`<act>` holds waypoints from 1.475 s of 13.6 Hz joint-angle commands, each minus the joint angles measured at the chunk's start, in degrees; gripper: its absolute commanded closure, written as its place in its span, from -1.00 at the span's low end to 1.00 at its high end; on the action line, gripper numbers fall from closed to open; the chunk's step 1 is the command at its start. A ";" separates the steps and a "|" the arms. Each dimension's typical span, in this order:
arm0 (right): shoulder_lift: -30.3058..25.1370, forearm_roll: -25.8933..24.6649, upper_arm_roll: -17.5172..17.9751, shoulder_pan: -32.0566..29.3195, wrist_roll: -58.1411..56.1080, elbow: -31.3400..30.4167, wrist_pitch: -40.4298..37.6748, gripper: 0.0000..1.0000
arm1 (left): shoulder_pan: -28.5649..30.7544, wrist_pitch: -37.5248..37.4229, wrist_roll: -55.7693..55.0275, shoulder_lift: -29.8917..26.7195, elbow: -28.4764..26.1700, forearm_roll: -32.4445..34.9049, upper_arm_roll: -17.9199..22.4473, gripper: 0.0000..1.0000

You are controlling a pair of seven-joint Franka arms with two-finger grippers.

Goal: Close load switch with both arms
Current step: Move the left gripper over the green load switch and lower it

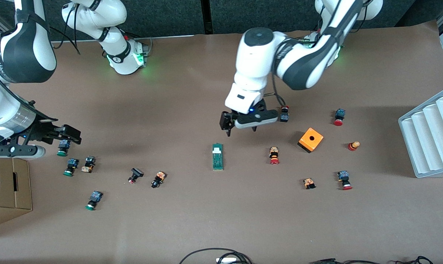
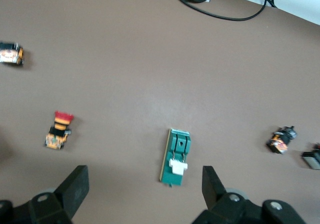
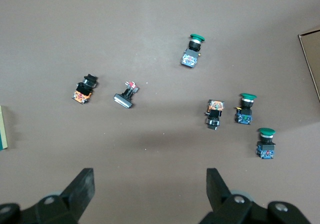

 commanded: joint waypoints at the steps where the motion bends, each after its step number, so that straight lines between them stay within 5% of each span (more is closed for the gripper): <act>1: 0.43 -0.48 -0.05 -0.02 -0.57 0.82 0.28 -1.00 | -2.74 2.57 -8.36 4.18 0.86 10.34 0.19 -1.00; 10: 0.70 -0.48 -0.05 0.07 -0.57 0.81 0.37 -1.00 | -12.32 0.58 -42.74 15.34 -2.13 51.21 0.54 -1.00; 20: 0.79 -0.48 -0.05 0.15 -0.39 0.81 0.37 -1.00 | -20.24 -17.01 -61.12 31.86 1.82 76.99 0.63 -1.00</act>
